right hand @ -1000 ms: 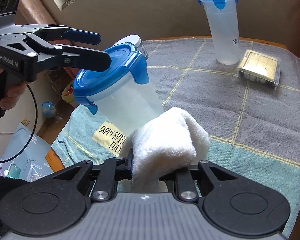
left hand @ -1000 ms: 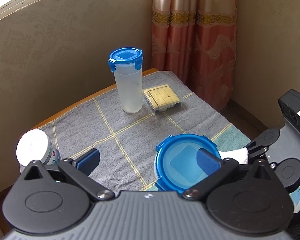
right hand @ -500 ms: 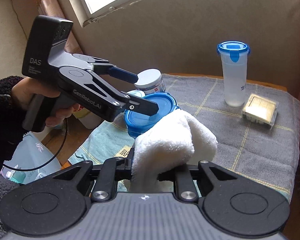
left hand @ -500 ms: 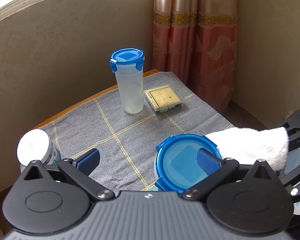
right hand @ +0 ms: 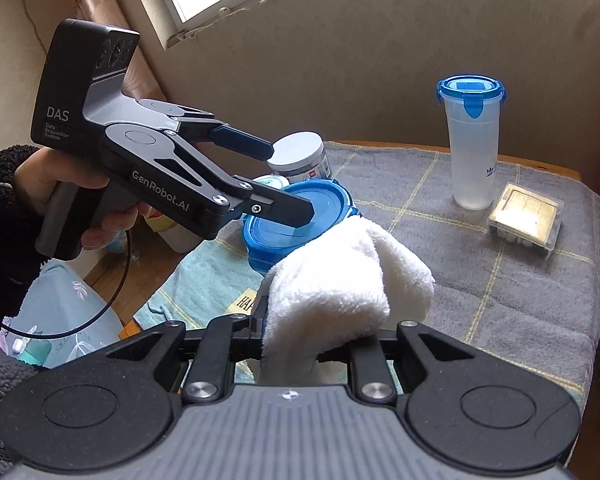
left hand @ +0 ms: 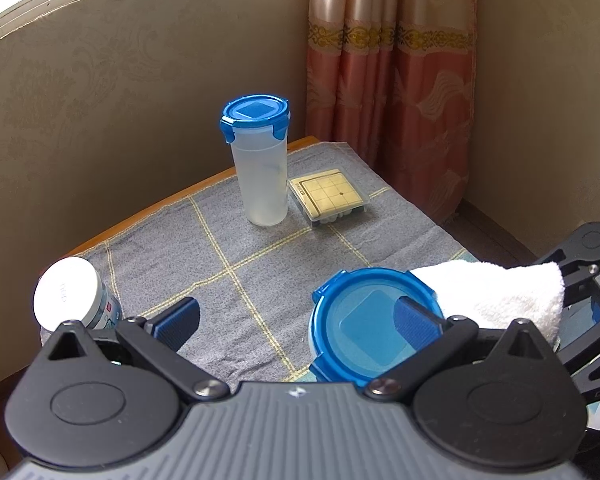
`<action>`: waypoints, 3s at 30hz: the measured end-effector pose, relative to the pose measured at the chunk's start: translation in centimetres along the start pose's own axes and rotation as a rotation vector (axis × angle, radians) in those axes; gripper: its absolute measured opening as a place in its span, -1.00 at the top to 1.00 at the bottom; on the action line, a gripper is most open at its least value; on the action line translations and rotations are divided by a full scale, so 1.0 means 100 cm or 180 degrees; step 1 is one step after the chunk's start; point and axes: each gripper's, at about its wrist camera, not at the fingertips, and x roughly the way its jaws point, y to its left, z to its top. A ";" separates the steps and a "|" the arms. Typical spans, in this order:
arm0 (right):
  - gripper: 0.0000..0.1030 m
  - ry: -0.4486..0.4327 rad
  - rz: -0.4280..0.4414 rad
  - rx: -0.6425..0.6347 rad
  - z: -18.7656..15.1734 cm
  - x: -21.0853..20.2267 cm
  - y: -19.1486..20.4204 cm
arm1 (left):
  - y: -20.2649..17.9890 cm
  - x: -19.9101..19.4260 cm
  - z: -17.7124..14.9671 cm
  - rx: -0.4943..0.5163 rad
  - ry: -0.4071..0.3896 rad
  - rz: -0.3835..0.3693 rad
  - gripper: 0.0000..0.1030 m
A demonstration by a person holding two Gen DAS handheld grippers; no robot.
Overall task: Clean container
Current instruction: 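Rub the cloth along the clear cup body with the right tool while the left tool holds it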
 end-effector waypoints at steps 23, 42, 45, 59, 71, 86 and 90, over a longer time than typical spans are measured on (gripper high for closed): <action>0.55 0.0327 -0.0022 0.0256 -0.017 0.042 -0.025 | -0.002 0.006 0.013 0.0141 0.0258 -0.0012 -1.00; 0.55 -0.0088 -0.0040 0.0022 0.003 -0.009 -0.001 | 0.003 0.008 0.020 0.0185 0.0418 -0.0082 -1.00; 0.55 -0.0067 -0.0027 0.0044 0.003 -0.004 -0.004 | -0.003 0.008 0.019 0.0155 0.0409 -0.0049 -1.00; 0.55 0.0178 0.0014 0.0144 -0.008 0.024 -0.018 | 0.002 0.012 0.020 0.0159 0.0418 -0.0106 -1.00; 0.55 0.0321 0.0049 0.0287 -0.016 0.042 -0.029 | 0.004 0.013 0.020 0.0135 0.0434 -0.0123 -1.00; 0.55 0.0043 -0.0052 0.0061 0.000 0.005 -0.002 | -0.003 0.009 0.019 0.0139 0.0414 -0.0092 -1.00; 0.55 0.0025 -0.0061 0.0025 0.002 0.002 0.000 | 0.001 0.011 0.020 0.0154 0.0419 -0.0099 -1.00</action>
